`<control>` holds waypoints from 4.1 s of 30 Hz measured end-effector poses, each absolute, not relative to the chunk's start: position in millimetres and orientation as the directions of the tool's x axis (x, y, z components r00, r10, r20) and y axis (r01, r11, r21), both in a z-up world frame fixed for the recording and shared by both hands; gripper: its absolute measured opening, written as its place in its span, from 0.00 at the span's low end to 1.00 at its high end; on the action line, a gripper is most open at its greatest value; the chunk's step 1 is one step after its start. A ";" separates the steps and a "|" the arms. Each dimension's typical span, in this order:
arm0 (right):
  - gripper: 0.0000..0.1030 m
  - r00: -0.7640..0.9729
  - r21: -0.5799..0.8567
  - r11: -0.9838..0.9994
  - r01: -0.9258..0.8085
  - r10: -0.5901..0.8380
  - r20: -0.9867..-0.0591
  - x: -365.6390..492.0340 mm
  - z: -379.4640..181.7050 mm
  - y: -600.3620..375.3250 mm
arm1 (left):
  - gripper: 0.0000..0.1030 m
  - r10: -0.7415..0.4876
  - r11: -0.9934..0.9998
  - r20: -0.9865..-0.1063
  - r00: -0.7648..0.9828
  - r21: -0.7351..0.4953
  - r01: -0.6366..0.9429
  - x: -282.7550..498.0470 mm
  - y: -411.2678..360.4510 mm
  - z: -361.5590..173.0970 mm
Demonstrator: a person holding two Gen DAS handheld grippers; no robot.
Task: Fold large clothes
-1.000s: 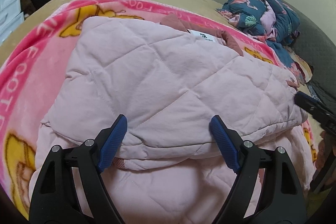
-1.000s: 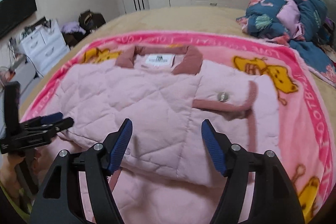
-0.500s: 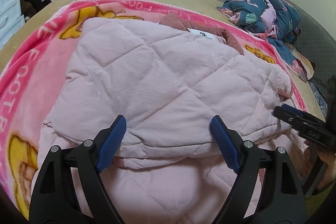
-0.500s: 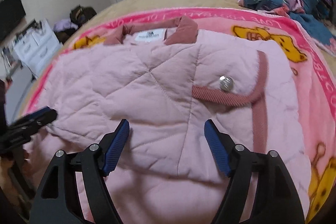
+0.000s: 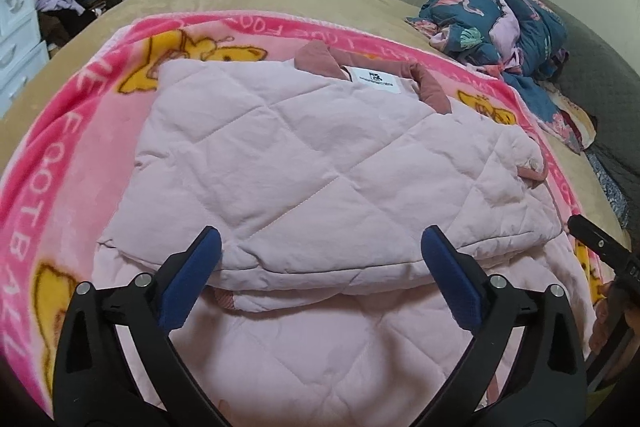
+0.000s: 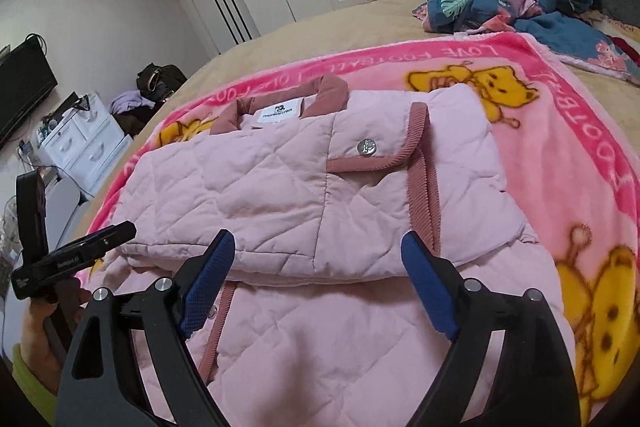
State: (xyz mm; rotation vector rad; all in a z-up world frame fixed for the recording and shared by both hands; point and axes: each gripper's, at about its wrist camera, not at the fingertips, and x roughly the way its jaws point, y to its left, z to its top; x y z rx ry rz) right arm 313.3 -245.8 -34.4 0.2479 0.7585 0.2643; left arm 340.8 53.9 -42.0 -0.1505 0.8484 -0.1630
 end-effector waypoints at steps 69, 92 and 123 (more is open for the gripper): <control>0.96 0.793 0.270 0.924 -0.270 0.373 -0.482 155.2 82.7 -275.0 | 0.91 -0.143 0.985 -0.505 0.851 -0.156 0.073 138.5 38.6 93.5; 0.96 0.771 0.241 0.926 -0.290 0.375 -0.515 115.0 78.6 -278.7 | 0.91 -0.107 0.989 -0.549 0.829 -0.148 0.030 90.1 42.7 82.6; 0.96 0.675 0.213 0.936 -0.281 0.351 -0.649 76.8 24.4 -285.6 | 0.91 -0.090 0.994 -0.657 0.749 -0.101 0.031 59.4 30.9 26.7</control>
